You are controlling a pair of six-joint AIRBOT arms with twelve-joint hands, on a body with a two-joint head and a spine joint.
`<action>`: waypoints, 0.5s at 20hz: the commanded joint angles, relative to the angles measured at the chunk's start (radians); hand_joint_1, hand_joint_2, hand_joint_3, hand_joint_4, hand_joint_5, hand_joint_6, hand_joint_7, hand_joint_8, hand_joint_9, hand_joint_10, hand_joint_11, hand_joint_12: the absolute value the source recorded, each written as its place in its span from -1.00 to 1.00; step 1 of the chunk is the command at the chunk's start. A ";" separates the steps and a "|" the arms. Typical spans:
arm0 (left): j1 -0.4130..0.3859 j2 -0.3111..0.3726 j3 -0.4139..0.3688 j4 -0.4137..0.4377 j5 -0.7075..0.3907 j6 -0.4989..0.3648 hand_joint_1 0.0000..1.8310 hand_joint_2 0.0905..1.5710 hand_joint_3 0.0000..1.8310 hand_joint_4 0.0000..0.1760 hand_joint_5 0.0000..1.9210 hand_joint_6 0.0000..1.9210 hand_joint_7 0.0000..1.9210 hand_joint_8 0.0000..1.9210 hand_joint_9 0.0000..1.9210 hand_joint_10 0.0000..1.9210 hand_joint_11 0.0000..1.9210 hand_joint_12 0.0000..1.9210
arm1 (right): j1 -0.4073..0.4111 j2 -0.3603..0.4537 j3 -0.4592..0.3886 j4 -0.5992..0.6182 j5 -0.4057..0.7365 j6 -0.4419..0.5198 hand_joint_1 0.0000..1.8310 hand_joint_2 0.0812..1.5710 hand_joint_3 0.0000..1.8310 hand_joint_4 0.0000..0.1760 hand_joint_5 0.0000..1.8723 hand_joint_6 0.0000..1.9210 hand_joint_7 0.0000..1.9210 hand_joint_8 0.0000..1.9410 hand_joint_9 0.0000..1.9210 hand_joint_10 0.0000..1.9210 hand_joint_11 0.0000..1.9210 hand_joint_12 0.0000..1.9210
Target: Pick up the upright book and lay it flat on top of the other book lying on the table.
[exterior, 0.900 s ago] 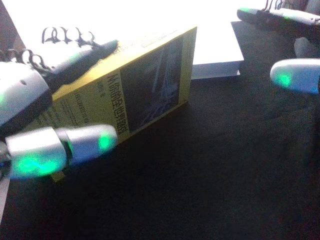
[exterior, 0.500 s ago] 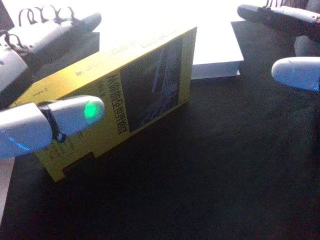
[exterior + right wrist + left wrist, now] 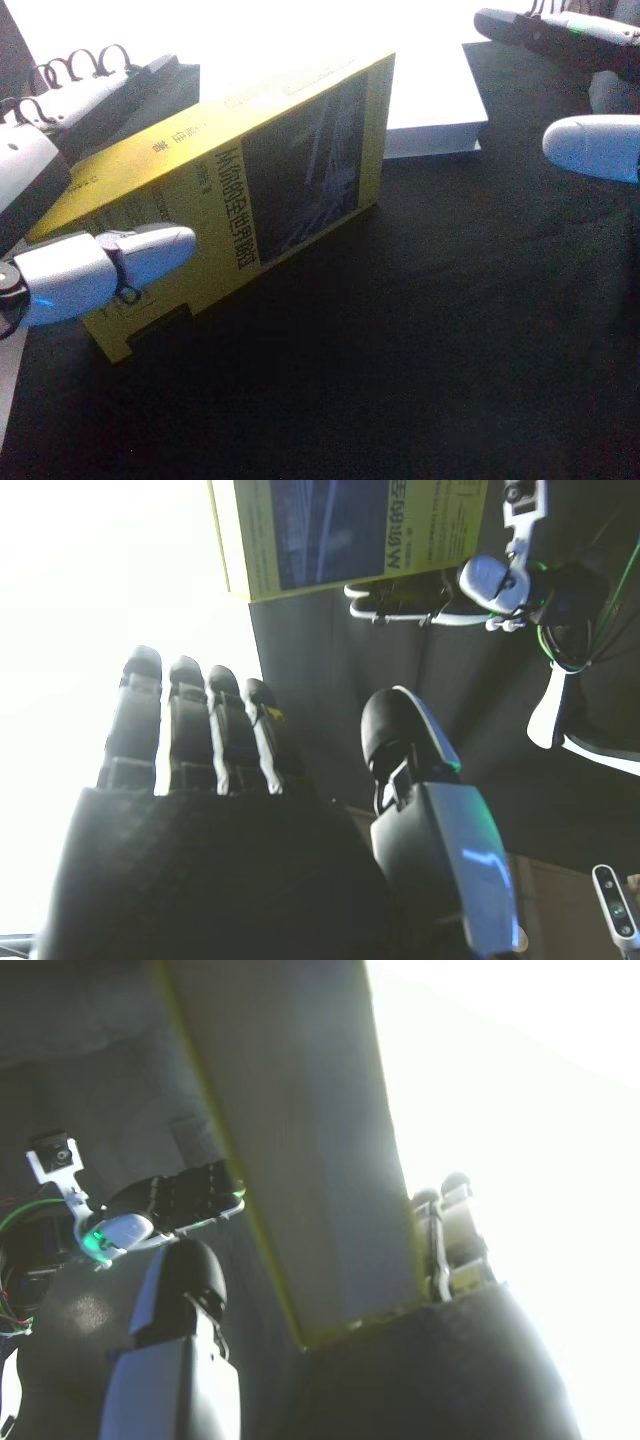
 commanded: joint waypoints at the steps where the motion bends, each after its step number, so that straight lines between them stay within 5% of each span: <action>1: 0.006 -0.008 0.011 0.006 -0.115 -0.006 -0.21 0.41 -1.00 -0.50 -1.00 -1.00 -0.79 -0.99 -0.68 -0.97 -0.95 -0.06 | 0.006 -0.002 0.000 0.051 0.111 0.008 -0.71 0.73 -1.00 -0.91 -1.00 -1.00 -1.00 -1.00 -1.00 -1.00 -1.00 -1.00; 2: 0.020 -0.012 0.018 0.005 -0.126 -0.006 -0.21 0.41 -1.00 -0.50 -1.00 -1.00 -0.79 -0.99 -0.68 -0.97 -0.95 -0.06 | 0.006 -0.002 0.000 0.051 0.111 0.008 -0.71 0.73 -1.00 -0.91 -1.00 -1.00 -1.00 -1.00 -1.00 -1.00 -1.00 -1.00; 3: 0.031 -0.013 0.024 0.005 -0.139 -0.006 -0.03 0.50 -1.00 -1.00 -0.40 -0.97 -0.04 -0.87 -0.05 -0.52 -0.41 0.45 | 0.006 -0.002 0.000 0.051 0.111 0.008 -0.71 0.73 -1.00 -0.97 -1.00 -1.00 -1.00 -1.00 -1.00 -1.00 -1.00 -1.00; 4: 0.034 -0.013 0.026 0.006 -0.144 -0.006 0.16 0.51 -1.00 -1.00 -0.19 -0.01 0.30 -0.63 0.21 0.06 -0.03 0.62 | 0.006 -0.002 0.000 0.051 0.111 0.008 -0.68 0.72 -1.00 -0.96 -1.00 -1.00 -1.00 -1.00 -1.00 -1.00 -1.00 -1.00; 5: 0.038 -0.013 0.028 0.008 -0.151 -0.006 0.20 0.52 -1.00 -1.00 -0.17 0.23 0.32 -0.41 0.26 0.16 0.07 0.61 | 0.006 -0.002 0.000 0.051 0.111 0.008 -0.70 0.73 -1.00 -0.90 -1.00 -1.00 -1.00 -1.00 -1.00 -1.00 -1.00 -1.00; 7: 0.051 -0.012 0.033 0.025 -0.183 -0.006 0.20 0.53 -1.00 -1.00 -0.18 0.32 0.34 -0.19 0.40 0.12 0.25 0.52 | 0.006 -0.002 0.000 0.051 0.111 0.008 -0.68 0.72 -1.00 -0.82 -1.00 -1.00 -1.00 -1.00 -1.00 -1.00 -1.00 -1.00; 10: 0.061 0.000 0.025 0.060 -0.227 -0.006 0.20 0.56 -1.00 -1.00 -0.22 0.37 0.28 -0.18 0.38 0.04 0.26 0.38 | 0.006 -0.002 0.001 0.054 0.112 0.008 -0.65 0.71 -1.00 -0.73 -1.00 -1.00 -1.00 -1.00 -1.00 -1.00 -1.00 -1.00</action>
